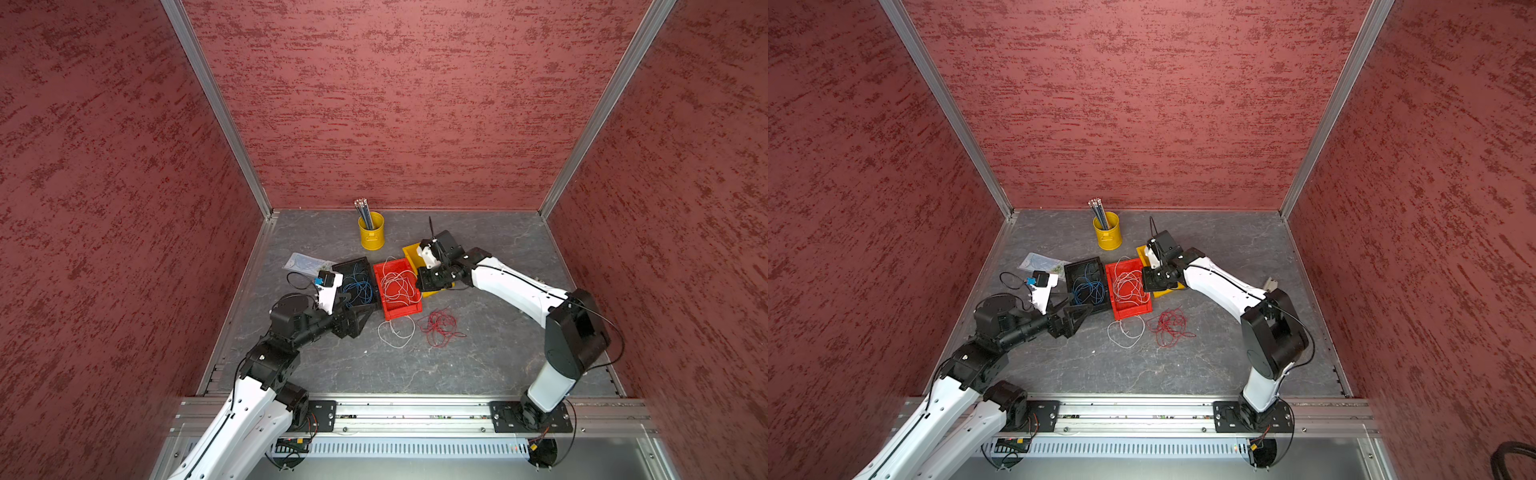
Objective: Untangle and sort cables by color
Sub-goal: Adjust the cable in the bin.
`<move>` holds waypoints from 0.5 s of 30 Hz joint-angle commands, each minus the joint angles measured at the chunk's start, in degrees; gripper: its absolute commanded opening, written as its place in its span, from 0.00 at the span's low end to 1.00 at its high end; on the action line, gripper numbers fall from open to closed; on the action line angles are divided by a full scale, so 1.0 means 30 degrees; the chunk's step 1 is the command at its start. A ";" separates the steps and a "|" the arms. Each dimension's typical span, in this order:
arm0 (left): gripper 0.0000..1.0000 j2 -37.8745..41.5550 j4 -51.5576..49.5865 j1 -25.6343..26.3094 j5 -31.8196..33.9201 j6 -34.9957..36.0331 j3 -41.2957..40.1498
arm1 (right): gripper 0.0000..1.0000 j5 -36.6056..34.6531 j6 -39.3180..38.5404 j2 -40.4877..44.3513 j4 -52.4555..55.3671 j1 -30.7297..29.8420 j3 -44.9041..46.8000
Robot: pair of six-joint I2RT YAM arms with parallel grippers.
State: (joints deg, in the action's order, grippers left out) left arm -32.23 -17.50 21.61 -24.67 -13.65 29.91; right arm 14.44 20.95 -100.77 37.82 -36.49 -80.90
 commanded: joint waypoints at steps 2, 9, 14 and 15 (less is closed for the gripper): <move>1.00 0.0497 -0.0852 0.0093 0.0444 0.0154 0.0592 | 0.00 -0.1238 -0.1310 -0.2376 0.1540 -0.0802 -0.2513; 1.00 0.1125 -0.1568 0.0093 0.0591 0.0170 0.0619 | 0.00 -0.2378 -0.1233 -0.1731 0.0297 -0.1338 -0.2044; 1.00 0.0882 -0.1267 0.0093 0.0519 0.0301 0.0577 | 0.00 -0.3285 -0.1291 0.2294 -0.2522 -0.1650 0.1492; 1.00 0.0780 -0.1160 0.0119 0.0461 0.0304 0.0616 | 0.00 -0.3257 -0.1328 0.2803 -0.2685 -0.1683 0.1919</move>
State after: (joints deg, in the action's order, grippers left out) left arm -29.47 -21.50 21.61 -23.49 -13.61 30.24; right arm 7.53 17.91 -98.13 35.66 -40.95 -77.95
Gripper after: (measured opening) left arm 0.998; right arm 0.053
